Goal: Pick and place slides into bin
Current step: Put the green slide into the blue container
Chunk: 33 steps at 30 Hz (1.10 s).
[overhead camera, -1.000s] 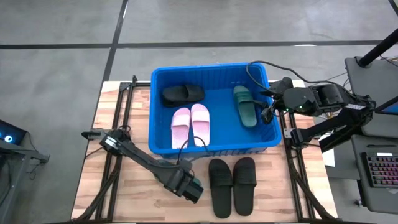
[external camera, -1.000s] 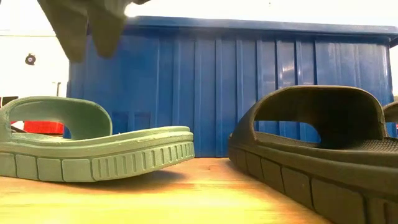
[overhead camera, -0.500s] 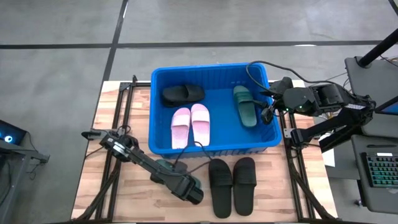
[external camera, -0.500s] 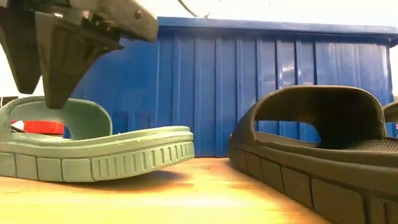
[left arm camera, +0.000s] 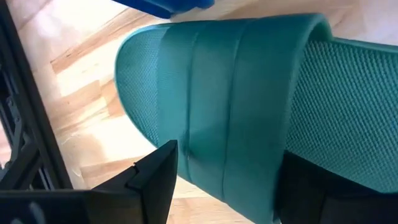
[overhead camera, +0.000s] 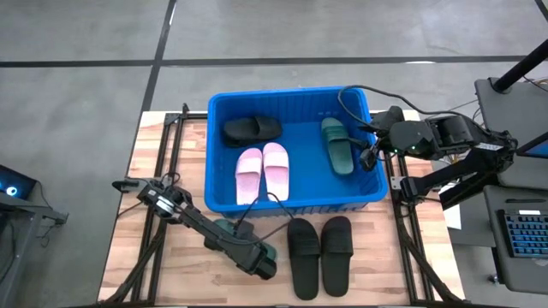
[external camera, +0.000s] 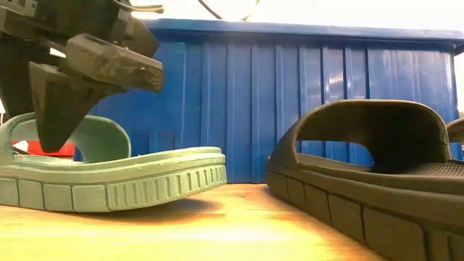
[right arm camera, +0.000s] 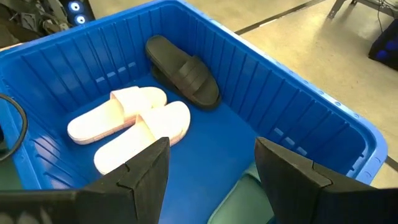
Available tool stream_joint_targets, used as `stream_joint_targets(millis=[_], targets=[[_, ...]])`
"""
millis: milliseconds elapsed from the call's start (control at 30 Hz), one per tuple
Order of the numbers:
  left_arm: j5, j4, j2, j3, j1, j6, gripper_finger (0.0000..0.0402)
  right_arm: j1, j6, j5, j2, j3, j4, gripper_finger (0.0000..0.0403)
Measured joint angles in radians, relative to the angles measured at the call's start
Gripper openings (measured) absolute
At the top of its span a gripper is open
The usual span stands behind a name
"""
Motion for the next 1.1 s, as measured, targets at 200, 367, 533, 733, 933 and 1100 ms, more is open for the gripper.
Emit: stream_joint_targets(millis=[200, 367, 533, 733, 933, 1100], targets=[[0.000, 0.001, 0.000, -0.004, -0.001, 0.051, 0.0153, 0.000, 0.000, 0.000, 0.000, 0.000, -0.002, 0.0224], [-0.002, 0.001, -0.005, 0.004, -0.001, 0.097, 0.0071, 0.000, 0.000, 0.000, -0.001, 0.000, -0.002, 0.0224], [-0.008, 0.044, -0.035, 0.019, -0.005, 0.235, 0.0008, 0.000, -0.001, 0.000, -0.001, 0.000, -0.002, 0.0224], [-0.027, 0.089, -0.114, 0.038, -0.015, 0.429, 0.0002, 0.000, -0.008, 0.000, -0.001, 0.000, -0.001, 0.0224], [-0.040, 0.309, -0.249, 0.037, -0.030, 0.690, 0.0001, 0.000, -0.008, 0.001, -0.001, 0.000, -0.001, 0.0224], [-0.150, 0.555, -0.361, 0.035, -0.037, 0.858, 0.0001, 0.000, -0.008, 0.002, -0.002, 0.000, -0.001, 0.0224]])
